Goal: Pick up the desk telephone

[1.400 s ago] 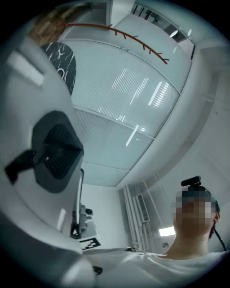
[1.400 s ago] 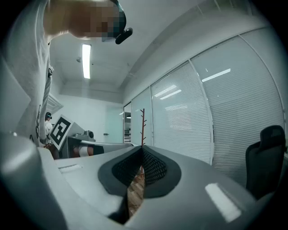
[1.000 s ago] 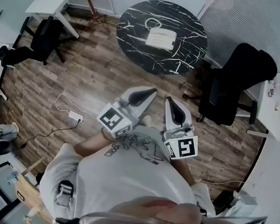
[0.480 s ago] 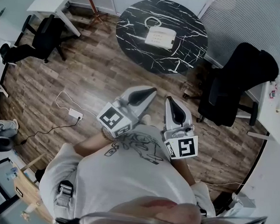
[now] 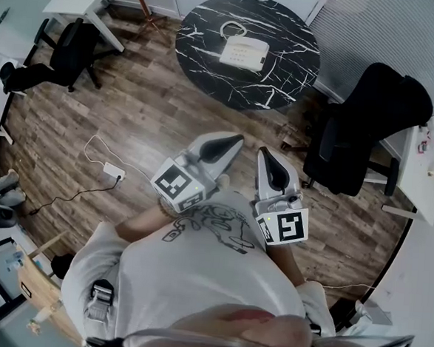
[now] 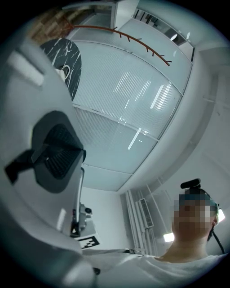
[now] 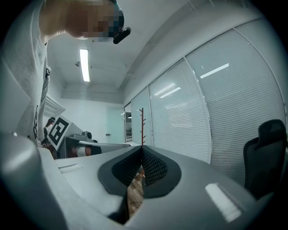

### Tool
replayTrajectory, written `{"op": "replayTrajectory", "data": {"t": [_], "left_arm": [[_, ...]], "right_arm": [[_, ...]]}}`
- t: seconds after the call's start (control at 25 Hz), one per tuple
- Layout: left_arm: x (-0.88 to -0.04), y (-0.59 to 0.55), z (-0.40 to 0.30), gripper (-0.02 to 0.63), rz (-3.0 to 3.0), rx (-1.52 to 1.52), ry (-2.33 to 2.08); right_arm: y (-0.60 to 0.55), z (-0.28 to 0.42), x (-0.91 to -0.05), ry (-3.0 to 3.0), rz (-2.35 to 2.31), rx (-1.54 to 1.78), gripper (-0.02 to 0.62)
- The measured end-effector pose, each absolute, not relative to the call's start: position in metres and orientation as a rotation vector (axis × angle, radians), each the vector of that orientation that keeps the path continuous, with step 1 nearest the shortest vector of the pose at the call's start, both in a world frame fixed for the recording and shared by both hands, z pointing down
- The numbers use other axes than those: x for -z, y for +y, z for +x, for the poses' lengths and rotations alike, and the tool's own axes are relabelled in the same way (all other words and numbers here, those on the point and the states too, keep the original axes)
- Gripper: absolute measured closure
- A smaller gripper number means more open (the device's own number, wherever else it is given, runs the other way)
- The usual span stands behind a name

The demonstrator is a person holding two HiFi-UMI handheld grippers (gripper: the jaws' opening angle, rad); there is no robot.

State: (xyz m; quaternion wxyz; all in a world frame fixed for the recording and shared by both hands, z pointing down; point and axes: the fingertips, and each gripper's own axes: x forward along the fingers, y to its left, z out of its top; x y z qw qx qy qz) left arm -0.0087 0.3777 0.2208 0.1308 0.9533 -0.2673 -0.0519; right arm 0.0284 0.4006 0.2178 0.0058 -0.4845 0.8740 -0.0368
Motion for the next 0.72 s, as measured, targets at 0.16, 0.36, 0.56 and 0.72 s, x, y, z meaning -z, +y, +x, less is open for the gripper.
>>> {"op": "replayTrajectory", "data": {"t": [0.16,0.36,0.56,0.72], "left_arm": [[-0.225,0.377,0.001,0.604,2.763,0.143,-0.783],[-0.228,0.367,0.007,0.604,2.757,0.138,-0.799],[-0.233,0.351,0.017,0.604,2.764,0.141,-0.792],[-0.237,0.335,0.019,0.604,2.757,0.144,-0.79]], "right_arm": [[0.401,0.037,-0.223,2.746,-1.502,0.128,0.589],[0.394,0.043,-0.227,2.759,-1.49,0.133,0.589],[0.379,0.053,-0.232,2.752,-1.505,0.121,0.589],[0.364,0.055,-0.235,2.751,-1.508,0.129,0.589]]}}
